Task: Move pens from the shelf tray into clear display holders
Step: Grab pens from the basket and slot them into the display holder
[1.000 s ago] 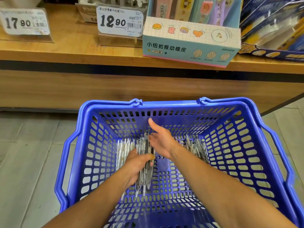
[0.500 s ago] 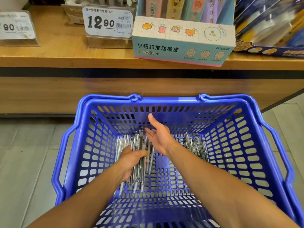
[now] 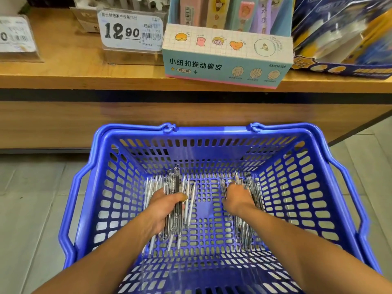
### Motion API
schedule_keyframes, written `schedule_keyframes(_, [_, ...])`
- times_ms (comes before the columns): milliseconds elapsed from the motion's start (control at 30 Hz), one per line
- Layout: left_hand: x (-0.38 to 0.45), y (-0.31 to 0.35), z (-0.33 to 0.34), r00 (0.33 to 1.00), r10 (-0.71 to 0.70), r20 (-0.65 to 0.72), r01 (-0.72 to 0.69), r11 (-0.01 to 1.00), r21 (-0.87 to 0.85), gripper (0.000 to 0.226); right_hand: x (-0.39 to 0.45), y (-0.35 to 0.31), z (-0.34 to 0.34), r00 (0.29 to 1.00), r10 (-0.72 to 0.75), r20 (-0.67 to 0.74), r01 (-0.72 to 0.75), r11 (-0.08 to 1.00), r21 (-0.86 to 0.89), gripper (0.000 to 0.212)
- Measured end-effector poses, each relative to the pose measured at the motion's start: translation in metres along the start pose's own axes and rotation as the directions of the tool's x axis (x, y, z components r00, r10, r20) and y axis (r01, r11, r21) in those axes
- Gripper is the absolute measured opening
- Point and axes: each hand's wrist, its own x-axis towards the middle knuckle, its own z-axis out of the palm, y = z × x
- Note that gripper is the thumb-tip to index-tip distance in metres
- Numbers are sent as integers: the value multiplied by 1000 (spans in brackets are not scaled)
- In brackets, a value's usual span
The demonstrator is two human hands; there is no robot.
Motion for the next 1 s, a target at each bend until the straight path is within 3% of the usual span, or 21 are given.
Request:
schedule_keyframes(133, [-2, 1, 0, 1000, -1, 17, 1, 1000, -17, 111, 3, 0, 20, 1000, -13, 9, 14, 998, -65, 35])
schedule_keyframes(267, [-5, 3, 1, 999, 3, 32, -2, 1000, -29, 109, 11, -3, 25, 999, 43, -1, -43, 999, 9, 24])
schedule_keyframes(333, [-5, 4, -1, 1000, -2, 26, 3, 999, -40, 109, 15, -5, 20, 995, 35, 90, -50, 984, 168, 9])
schedule_keyframes(400, [-5, 5, -2, 999, -8, 38, 11, 997, -75, 116, 11, -11, 14, 971, -69, 229, -45, 887, 460, 6])
schedule_keyframes(467, [-5, 5, -1, 997, -10, 70, 17, 995, -101, 126, 0, -21, 8, 923, -232, 308, -36, 744, 668, 13])
schedule_keyframes(533, [-4, 4, 0, 996, -8, 90, 16, 995, -97, 119, -12, -35, 3, 870, -354, 344, -37, 648, 761, 24])
schedule_keyframes(600, [-3, 3, 0, 995, -13, 100, 22, 995, -95, 109, -20, -47, 3, 849, -410, 333, -18, 607, 795, 29])
schedule_keyframes(700, [-2, 3, -1, 993, -11, 114, 26, 990, -137, 105, -25, -55, 5, 879, -404, 255, 6, 541, 841, 27])
schedule_keyframes(900, [-8, 4, 6, 984, 27, 177, -8, 994, -107, 151, -29, -50, 6, 875, -458, 160, 78, 458, 885, 20])
schedule_keyframes(1000, [-6, 3, 7, 988, 32, 148, -21, 997, -73, 145, -29, -39, 3, 845, -486, 222, 16, 438, 899, 16])
